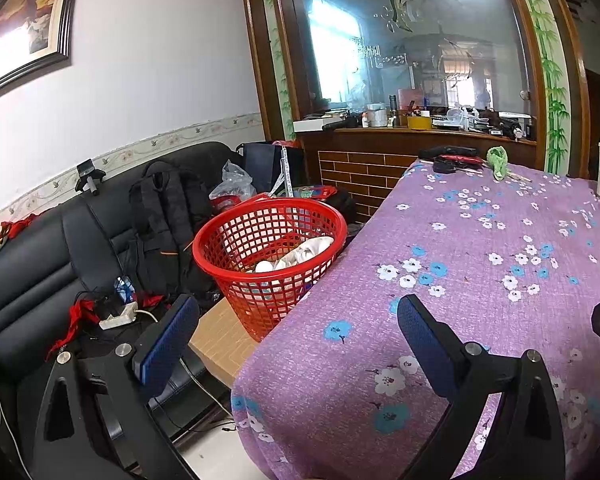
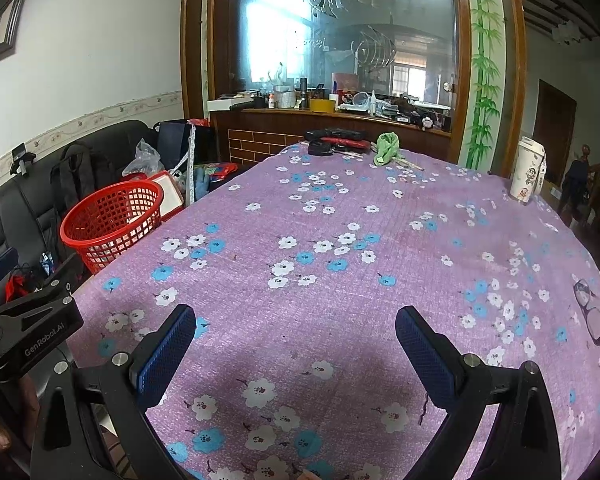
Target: Collect trash
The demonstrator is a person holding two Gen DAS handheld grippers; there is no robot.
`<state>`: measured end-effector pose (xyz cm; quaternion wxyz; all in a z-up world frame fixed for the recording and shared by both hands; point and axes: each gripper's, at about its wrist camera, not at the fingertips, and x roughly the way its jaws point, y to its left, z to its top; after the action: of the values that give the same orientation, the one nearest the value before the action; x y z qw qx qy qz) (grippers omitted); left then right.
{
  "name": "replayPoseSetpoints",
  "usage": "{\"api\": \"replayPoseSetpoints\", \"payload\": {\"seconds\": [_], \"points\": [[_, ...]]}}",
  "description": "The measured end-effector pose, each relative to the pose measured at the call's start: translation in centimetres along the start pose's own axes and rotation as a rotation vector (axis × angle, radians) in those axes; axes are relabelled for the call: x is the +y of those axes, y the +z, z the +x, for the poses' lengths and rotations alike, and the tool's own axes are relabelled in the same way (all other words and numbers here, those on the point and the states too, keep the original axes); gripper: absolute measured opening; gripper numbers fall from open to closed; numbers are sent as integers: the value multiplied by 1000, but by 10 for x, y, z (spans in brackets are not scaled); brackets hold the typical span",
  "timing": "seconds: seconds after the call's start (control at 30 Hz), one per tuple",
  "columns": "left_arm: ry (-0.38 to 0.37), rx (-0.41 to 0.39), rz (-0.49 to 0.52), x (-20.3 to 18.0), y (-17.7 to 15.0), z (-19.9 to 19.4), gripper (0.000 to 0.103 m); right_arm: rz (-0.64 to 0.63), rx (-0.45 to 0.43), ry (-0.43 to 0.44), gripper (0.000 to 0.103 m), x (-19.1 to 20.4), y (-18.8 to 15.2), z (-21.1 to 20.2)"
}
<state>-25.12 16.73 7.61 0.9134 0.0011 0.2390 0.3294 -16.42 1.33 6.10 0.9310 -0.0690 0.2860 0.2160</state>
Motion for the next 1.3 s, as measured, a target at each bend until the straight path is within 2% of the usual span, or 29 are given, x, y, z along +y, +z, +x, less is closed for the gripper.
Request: {"api": "replayPoseSetpoints", "payload": {"seconds": [1.3], "points": [[-23, 4, 35, -7, -1, -3, 99, 7, 19, 3, 101, -1, -4, 6]]}}
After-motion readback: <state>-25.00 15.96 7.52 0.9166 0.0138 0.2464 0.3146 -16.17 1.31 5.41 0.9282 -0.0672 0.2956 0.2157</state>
